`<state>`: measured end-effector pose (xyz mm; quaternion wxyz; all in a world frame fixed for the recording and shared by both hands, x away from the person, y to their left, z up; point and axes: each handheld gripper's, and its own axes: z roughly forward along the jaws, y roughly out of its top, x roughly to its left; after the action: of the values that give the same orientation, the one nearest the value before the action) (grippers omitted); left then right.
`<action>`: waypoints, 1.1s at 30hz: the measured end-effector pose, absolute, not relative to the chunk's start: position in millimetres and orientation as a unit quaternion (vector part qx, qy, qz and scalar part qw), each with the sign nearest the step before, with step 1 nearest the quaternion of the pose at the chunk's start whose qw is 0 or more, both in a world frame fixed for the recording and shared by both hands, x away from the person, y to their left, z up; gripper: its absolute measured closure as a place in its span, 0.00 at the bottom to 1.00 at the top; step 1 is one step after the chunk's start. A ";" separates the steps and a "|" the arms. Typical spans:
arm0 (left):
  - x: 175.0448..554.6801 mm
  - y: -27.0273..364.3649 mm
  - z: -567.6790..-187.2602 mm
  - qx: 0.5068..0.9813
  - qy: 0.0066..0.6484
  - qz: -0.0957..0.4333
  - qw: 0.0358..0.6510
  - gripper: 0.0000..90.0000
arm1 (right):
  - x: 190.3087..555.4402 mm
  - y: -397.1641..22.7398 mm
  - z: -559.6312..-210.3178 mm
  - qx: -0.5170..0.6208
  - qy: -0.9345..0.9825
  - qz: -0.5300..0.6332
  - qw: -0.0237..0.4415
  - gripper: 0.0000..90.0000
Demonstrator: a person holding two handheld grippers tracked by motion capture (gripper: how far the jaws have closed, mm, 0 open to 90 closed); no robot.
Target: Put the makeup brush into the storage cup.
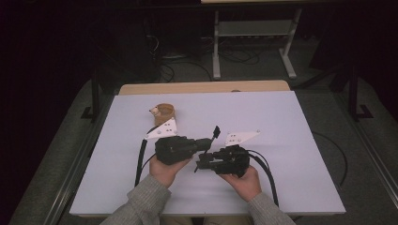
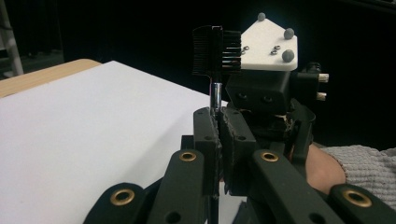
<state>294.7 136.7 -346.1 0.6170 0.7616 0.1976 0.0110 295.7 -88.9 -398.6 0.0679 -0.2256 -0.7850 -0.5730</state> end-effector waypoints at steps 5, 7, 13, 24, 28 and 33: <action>293.0 142.1 -346.9 0.759 0.196 0.016 0.620 0.95 | 295.5 -90.5 -398.8 -0.216 -0.782 -0.579 0.085 0.94; 292.4 142.8 -346.9 0.760 0.195 0.016 0.620 0.95 | 296.1 -91.1 -399.7 -0.216 -0.780 -0.580 0.088 0.94; 287.3 146.2 -346.1 0.776 0.173 0.014 0.607 0.92 | 292.2 -90.1 -398.7 -0.200 -0.804 -0.556 0.075 0.94; 280.4 146.7 -342.5 0.816 0.153 0.010 0.558 0.67 | 286.1 -91.6 -388.8 -0.175 -0.840 -0.512 0.036 0.95; 279.9 143.6 -344.0 0.824 0.149 0.001 0.546 0.70 | 283.5 -89.8 -387.3 -0.168 -0.855 -0.491 0.028 0.95; 281.2 140.8 -345.5 0.834 0.146 -0.006 0.532 0.75 | 281.3 -88.3 -388.5 -0.157 -0.865 -0.476 0.027 0.95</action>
<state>281.2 140.8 -345.5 0.5315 0.8344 0.1457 -0.0059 281.3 -88.3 -388.5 0.0274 -0.1572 -0.8647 -0.4762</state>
